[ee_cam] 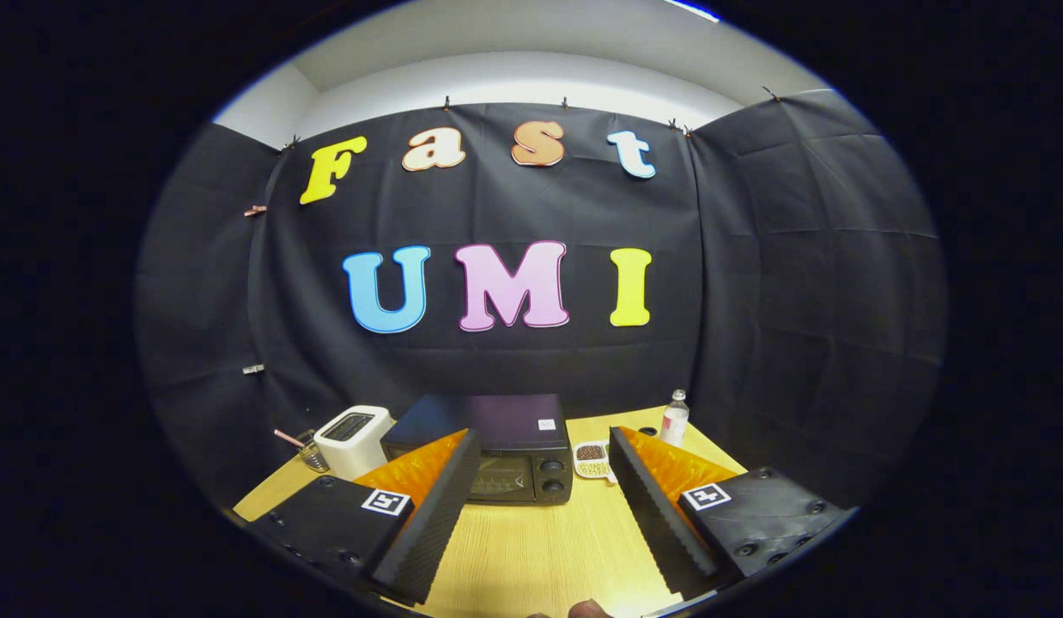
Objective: Open the toaster oven, put the food inside, and close the toaster oven door.
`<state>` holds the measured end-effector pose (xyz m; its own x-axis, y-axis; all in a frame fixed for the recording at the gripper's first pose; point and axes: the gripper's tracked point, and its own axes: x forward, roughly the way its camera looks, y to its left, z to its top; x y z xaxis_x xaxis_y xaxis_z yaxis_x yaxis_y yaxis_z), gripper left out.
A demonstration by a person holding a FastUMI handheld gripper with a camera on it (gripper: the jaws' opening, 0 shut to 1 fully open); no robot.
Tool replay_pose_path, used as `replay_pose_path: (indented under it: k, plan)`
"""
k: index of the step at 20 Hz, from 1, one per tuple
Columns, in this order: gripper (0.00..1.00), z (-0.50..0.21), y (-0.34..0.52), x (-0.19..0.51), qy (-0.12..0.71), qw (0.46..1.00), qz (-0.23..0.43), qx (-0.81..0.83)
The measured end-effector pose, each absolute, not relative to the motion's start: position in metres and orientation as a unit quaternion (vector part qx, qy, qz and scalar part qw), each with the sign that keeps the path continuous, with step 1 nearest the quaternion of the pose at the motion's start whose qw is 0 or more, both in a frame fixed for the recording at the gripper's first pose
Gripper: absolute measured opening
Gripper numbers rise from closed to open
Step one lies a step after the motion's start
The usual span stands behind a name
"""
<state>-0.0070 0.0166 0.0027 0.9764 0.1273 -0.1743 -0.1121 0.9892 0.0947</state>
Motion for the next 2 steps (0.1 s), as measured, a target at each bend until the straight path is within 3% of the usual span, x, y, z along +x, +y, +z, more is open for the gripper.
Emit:
replay_pose_path:
  k: [2]
  plan:
    - [0.99, 0.0064, 0.0204, -0.0069, 0.091, 0.993, 0.063, 0.046]
